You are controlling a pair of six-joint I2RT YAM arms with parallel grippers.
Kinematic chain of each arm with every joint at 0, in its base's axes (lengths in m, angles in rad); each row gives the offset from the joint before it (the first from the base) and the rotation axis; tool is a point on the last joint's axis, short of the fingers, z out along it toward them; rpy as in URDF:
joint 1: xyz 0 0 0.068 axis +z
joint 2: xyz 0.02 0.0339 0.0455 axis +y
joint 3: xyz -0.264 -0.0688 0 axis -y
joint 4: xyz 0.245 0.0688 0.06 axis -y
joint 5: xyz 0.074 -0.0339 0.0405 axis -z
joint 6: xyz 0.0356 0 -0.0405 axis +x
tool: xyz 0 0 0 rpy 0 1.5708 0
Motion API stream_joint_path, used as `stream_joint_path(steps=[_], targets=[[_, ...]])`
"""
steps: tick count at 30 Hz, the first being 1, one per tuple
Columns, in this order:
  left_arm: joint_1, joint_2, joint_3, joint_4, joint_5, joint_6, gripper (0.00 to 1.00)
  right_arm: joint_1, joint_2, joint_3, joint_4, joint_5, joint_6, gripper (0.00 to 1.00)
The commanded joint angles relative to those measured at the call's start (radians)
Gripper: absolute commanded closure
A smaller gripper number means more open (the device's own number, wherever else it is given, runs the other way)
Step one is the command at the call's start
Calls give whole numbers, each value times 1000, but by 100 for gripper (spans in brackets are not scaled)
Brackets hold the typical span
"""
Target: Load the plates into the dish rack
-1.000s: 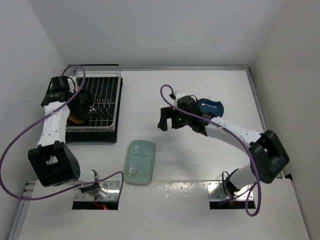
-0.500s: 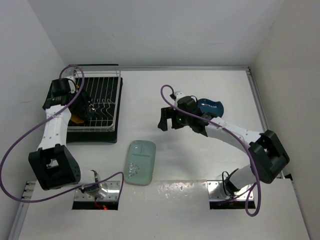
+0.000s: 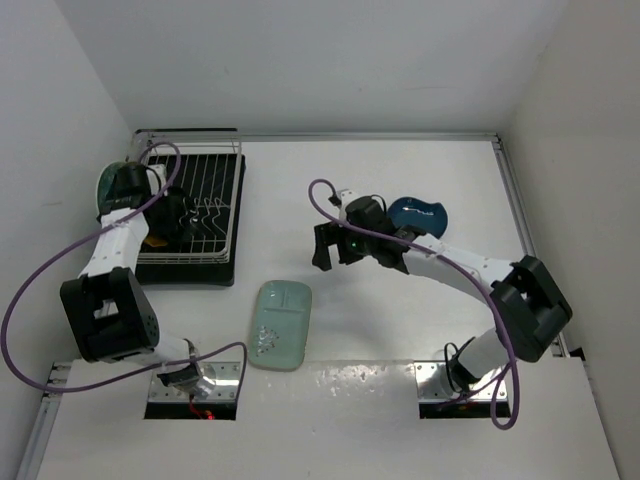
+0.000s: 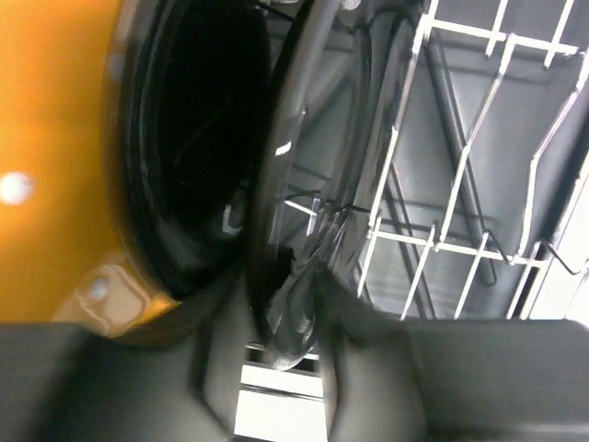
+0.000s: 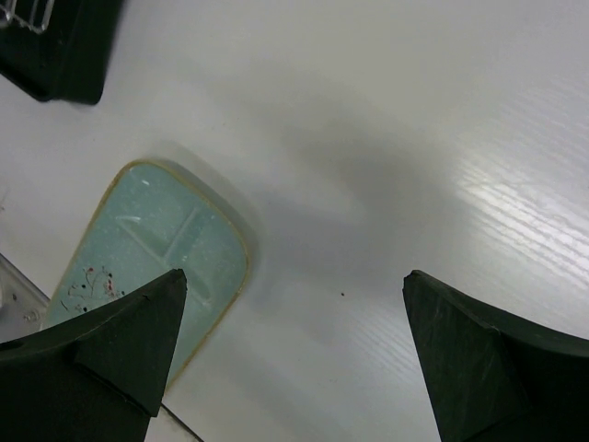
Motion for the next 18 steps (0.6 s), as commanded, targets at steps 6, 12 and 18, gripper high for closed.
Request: stream_joint_path(steps=[6, 12, 18], targets=[[6, -59, 113, -73, 26, 128, 48, 89, 107, 72, -27, -44, -42, 0], [-65, -155, 280, -235, 198, 320, 48, 122, 167, 64, 19, -103, 84, 3], [-262, -213, 204, -512, 506, 444, 44, 132, 141, -34, 73, -74, 190, 6]])
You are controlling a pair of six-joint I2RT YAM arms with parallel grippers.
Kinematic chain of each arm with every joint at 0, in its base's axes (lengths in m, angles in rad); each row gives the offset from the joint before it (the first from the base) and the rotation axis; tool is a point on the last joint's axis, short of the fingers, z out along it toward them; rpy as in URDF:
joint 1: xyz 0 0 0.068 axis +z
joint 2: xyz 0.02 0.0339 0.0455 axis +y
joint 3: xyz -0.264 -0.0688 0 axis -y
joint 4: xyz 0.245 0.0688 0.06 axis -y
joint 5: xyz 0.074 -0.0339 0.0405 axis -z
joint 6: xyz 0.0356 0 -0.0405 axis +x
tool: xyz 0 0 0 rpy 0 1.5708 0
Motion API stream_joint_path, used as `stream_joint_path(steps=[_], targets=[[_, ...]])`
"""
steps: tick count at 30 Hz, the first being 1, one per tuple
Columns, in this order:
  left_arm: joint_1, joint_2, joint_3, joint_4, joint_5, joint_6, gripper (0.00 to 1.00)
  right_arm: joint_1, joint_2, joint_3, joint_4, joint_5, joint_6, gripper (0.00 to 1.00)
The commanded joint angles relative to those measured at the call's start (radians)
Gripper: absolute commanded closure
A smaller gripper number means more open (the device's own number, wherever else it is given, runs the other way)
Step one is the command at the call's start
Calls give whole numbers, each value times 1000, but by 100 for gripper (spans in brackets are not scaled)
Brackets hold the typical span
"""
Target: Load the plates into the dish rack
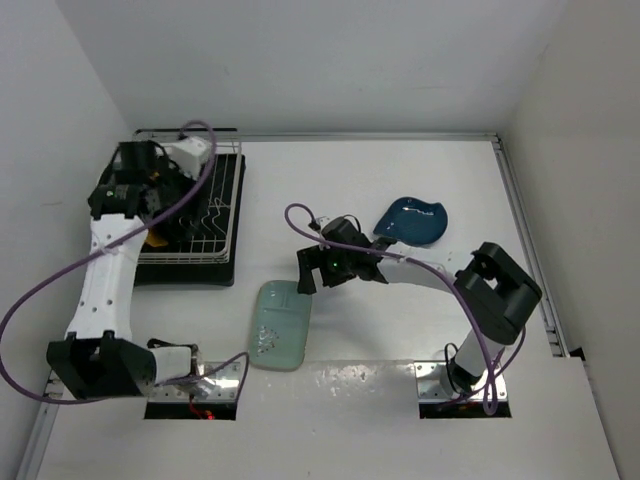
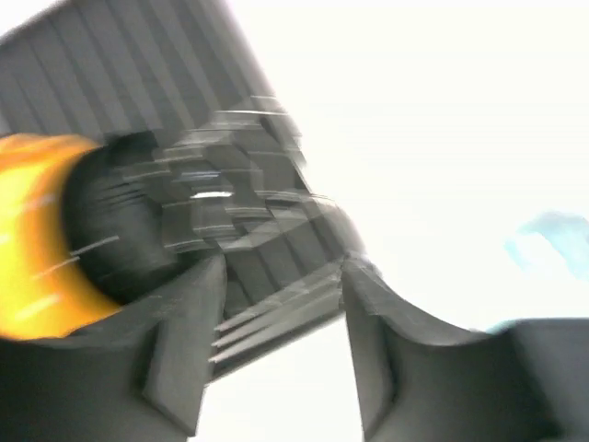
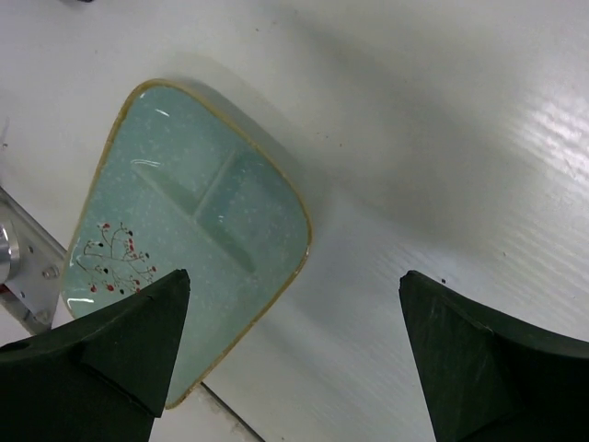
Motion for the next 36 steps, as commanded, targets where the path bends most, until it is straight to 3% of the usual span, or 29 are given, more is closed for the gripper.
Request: stream_joint_path(steps=[1, 2, 7, 9, 13, 15, 18, 26, 27, 32, 33, 36], targets=[[-169, -33, -119, -235, 234, 129, 39, 7, -40, -56, 83, 19, 109, 6], [-209, -46, -200, -236, 249, 138, 36, 4, -54, -98, 92, 28, 129, 6], [-427, -101, -269, -109, 138, 176, 22, 5, -152, -185, 102, 134, 214, 7], [-455, -77, -322, -46, 104, 164, 22, 7, -207, -226, 99, 158, 226, 9], [-407, 41, -431, 152, 122, 20, 22, 27, -273, -260, 77, 229, 278, 11], [-381, 145, -431, 153, 179, -36, 24, 56, -305, -275, 56, 283, 294, 11], [-381, 233, -393, 136, 147, -98, 24, 82, -341, -295, 33, 344, 327, 11], [-349, 471, -310, -15, 151, -86, 28, 113, -381, -287, -32, 425, 352, 11], [-349, 508, -310, -15, 151, -86, 30, 119, -384, -287, -38, 439, 349, 11], [-349, 600, -310, -15, 226, -107, 63, 119, -385, -284, -38, 476, 326, 9], [-349, 600, -310, -15, 251, -118, 76, 122, -385, -277, -39, 482, 321, 9], [-349, 612, -290, 22, 285, -173, 100, 116, -369, -254, -55, 508, 277, 8]])
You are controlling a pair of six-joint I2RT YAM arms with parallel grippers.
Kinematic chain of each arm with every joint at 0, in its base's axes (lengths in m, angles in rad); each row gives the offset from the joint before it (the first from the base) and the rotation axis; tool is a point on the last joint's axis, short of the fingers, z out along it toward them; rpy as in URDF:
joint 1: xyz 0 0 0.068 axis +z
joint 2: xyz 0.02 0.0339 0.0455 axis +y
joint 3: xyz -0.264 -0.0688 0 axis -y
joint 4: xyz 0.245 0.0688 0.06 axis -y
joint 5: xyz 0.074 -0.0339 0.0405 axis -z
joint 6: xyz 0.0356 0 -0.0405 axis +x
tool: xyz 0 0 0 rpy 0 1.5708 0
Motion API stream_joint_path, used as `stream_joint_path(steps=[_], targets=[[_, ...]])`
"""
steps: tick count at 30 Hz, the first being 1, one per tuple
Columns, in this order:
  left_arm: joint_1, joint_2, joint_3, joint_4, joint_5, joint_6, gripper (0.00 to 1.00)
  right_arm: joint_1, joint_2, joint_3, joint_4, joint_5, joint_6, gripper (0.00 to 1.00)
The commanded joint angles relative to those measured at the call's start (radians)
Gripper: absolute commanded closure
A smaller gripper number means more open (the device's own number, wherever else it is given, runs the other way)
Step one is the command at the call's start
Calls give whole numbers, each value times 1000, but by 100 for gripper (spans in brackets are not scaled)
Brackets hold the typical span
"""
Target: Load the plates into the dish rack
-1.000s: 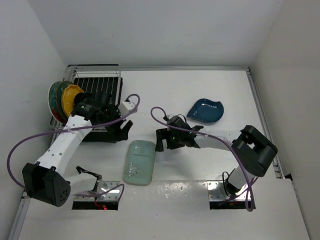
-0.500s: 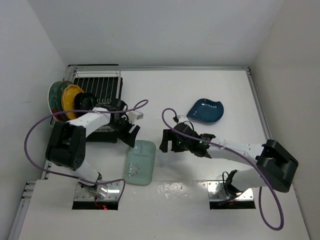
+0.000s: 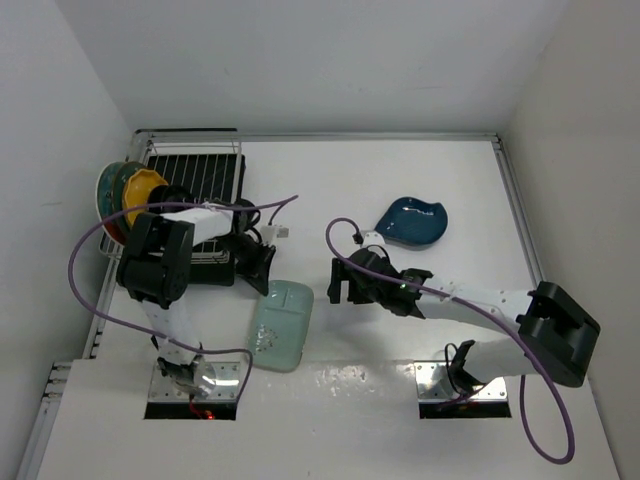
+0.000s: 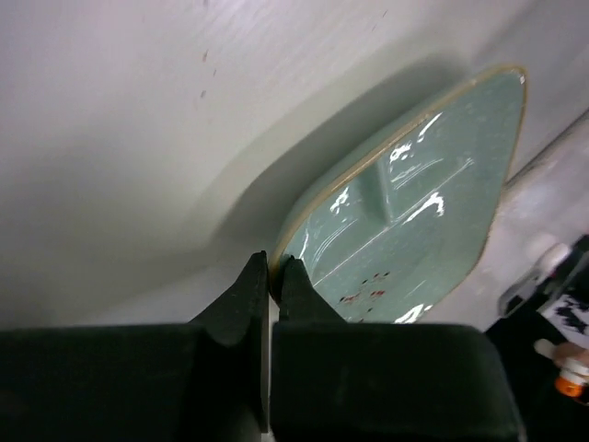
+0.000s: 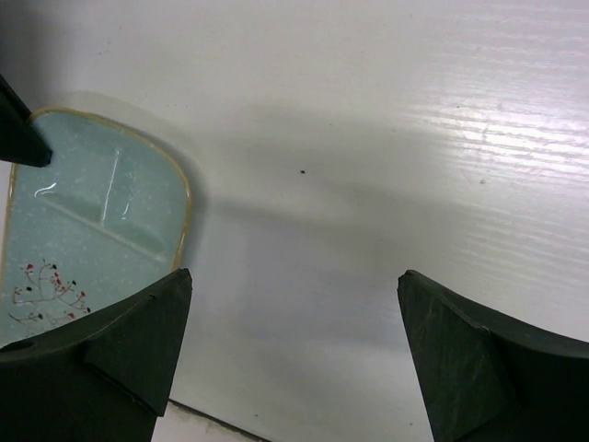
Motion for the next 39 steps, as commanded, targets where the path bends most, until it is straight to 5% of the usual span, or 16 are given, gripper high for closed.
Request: stream_joint_path(steps=[1, 13, 20, 23, 35, 38, 39], targets=[[7, 36, 33, 44, 59, -49, 100, 1, -5, 55, -3, 63, -50, 8], [7, 269, 435, 282, 44, -279, 99, -51, 28, 104, -9, 57, -142, 7], [7, 390, 546, 297, 79, -247, 51, -77, 11, 109, -16, 54, -176, 6], [30, 351, 511, 297, 152, -247, 42, -85, 5, 104, -22, 49, -181, 6], [-22, 263, 248, 297, 73, -187, 52, -103, -18, 80, -16, 43, -174, 6], [-31, 303, 248, 297, 51, -197, 65, -111, -28, 81, -20, 46, -179, 6], [-31, 303, 248, 297, 51, -206, 76, -114, -29, 78, -25, 54, -177, 6]])
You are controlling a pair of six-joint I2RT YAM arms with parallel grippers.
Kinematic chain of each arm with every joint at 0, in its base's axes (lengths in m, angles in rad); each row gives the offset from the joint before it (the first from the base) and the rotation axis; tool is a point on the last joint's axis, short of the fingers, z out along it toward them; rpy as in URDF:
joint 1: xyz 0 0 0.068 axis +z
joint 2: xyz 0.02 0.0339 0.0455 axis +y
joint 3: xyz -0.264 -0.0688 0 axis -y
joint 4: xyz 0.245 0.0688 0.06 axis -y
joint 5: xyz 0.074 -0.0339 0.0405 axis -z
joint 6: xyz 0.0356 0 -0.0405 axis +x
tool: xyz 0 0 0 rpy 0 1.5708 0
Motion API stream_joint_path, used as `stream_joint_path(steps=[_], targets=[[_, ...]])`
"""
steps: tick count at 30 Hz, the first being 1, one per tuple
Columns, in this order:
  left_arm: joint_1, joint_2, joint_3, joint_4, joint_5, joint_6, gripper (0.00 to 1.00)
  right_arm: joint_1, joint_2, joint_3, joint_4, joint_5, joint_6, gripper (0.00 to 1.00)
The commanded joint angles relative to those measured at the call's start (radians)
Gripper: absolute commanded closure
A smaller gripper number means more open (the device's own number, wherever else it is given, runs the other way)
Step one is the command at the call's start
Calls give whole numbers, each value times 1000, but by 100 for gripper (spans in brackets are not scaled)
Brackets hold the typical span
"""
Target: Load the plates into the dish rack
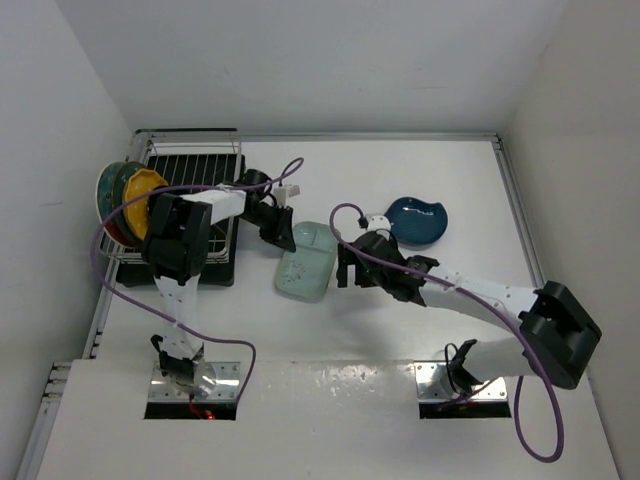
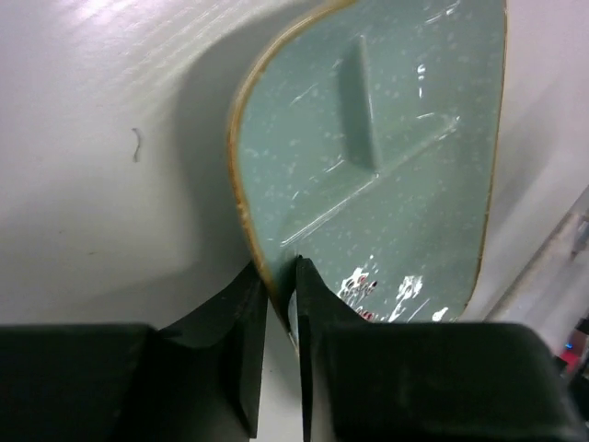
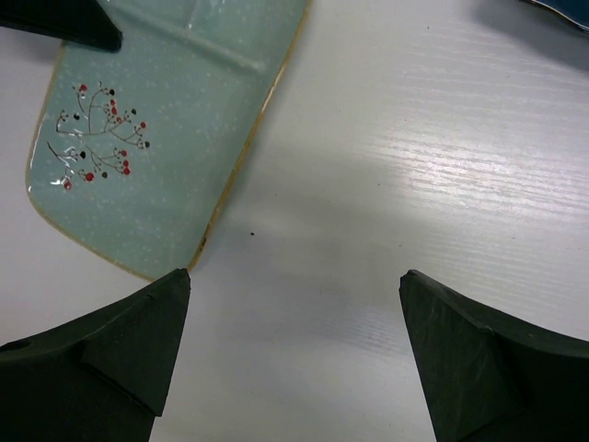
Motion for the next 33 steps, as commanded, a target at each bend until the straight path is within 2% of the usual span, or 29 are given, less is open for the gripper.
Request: stream_joint_path(steps=[1, 4, 8, 9, 10, 11, 12, 17, 20, 21, 23, 24, 27, 29, 33], targets=[[-23, 74, -43, -29, -78, 20, 81, -9, -41, 8, 9, 14, -13, 6], [-23, 83, -52, -29, -78, 11, 100, -15, -64, -1, 6, 26, -9, 5], [0, 47, -61, -29, -20, 2, 99, -37, -78, -14, 6, 31, -13, 5], [0, 46, -61, -29, -9, 2, 91, -40, -79, -18, 9, 31, -13, 5], [0, 31, -70, -29, 3, 2, 71, -46, -84, -17, 9, 32, -13, 5], [0, 22, -83, -40, 15, 13, 67, -49, -84, -18, 6, 28, -15, 5], [0, 11, -92, -40, 15, 13, 64, -49, -90, -20, 3, 26, -15, 5], [-9, -13, -147, -49, -9, 51, 64, -61, -90, -21, 7, 14, -21, 5], [-30, 6, -147, -49, -19, 51, 73, -67, -92, -20, 6, 8, -23, 5], [-30, 16, -137, -36, -29, 51, 83, -71, -93, -18, 9, 12, -24, 5], [-30, 30, -126, -22, -39, 24, 92, -74, -93, -15, 7, 12, -26, 5], [-30, 30, -112, -22, -39, 23, 100, -77, -95, -17, 3, 9, -26, 5], [-20, -2, -100, -22, -39, -15, 100, -80, -109, -20, -5, 18, -26, 5], [-20, -88, -69, -22, -39, -26, 100, -81, -122, -31, 0, 25, -24, 5], [-23, -275, 50, -98, -218, -14, 100, -92, -144, -52, 24, 38, -33, 5]])
